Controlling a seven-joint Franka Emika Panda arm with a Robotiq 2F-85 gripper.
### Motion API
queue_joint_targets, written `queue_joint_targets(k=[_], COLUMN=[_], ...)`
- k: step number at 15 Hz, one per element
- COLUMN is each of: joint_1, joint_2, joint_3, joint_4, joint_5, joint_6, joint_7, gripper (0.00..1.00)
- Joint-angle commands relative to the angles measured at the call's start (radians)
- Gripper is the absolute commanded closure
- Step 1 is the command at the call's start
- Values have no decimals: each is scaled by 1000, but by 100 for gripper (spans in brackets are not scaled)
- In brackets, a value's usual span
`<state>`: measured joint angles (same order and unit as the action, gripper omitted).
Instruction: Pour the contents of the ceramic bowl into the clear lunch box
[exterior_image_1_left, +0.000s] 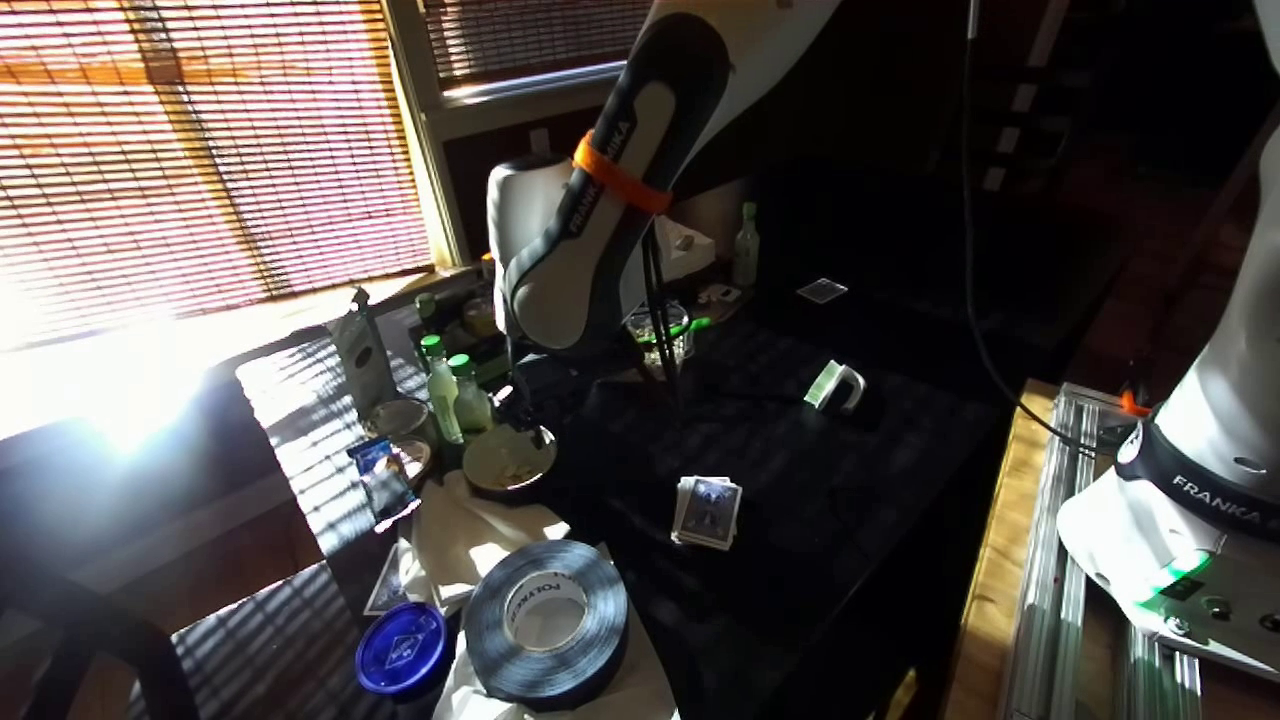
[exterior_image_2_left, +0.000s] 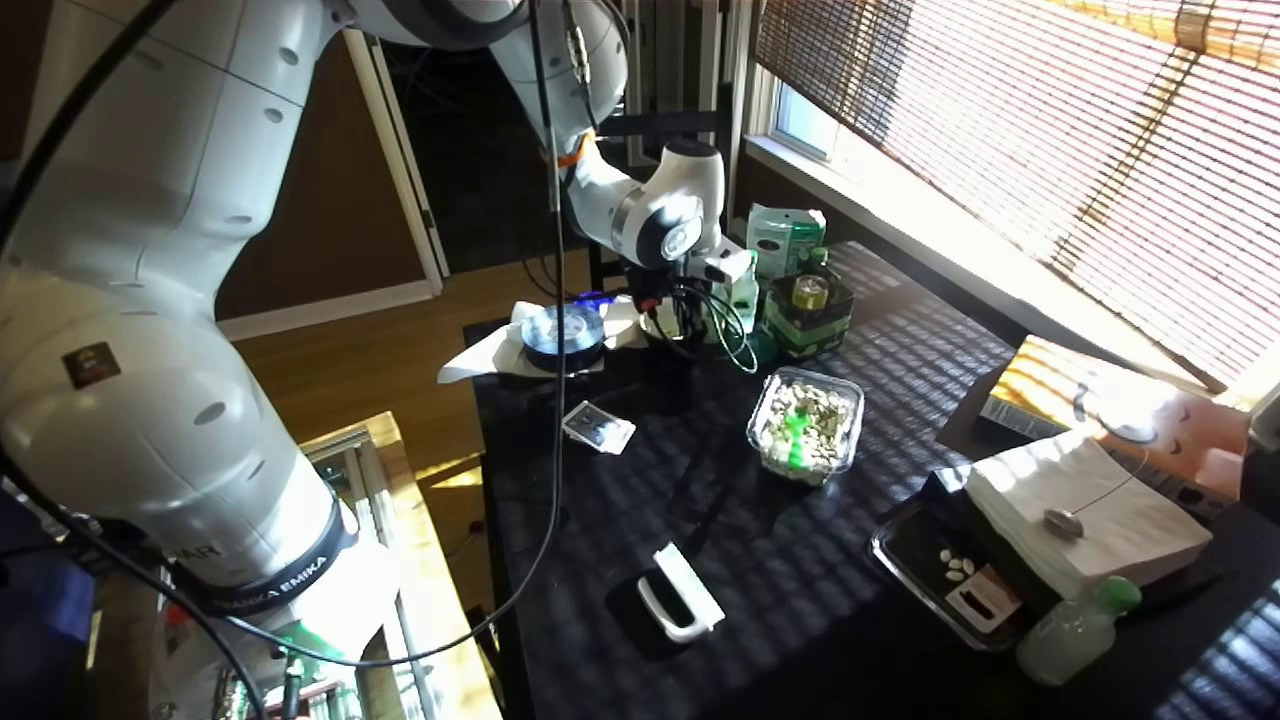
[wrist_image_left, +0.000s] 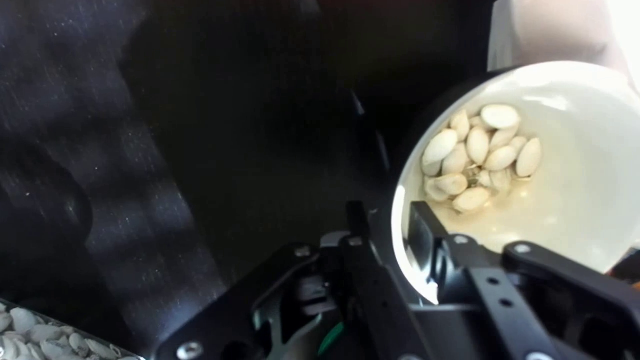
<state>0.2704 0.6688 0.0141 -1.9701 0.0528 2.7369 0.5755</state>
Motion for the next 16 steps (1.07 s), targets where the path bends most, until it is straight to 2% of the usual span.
queue_joint_targets(k=[1,7,12,15,16], joint_1=[-10,-90,-160,-193,-185], joint_2=[14,-76,-177,-246,-272], joint_3=[8,64,61,43,15], joint_4=[33,0,-54,-101,-125], joint_5=[33,55,61,90,98], joint_6=[-32,-128,-220,-192,-150], joint_7=[-55,-241,-355,-332,-259], gripper=[99,98,98,98,98])
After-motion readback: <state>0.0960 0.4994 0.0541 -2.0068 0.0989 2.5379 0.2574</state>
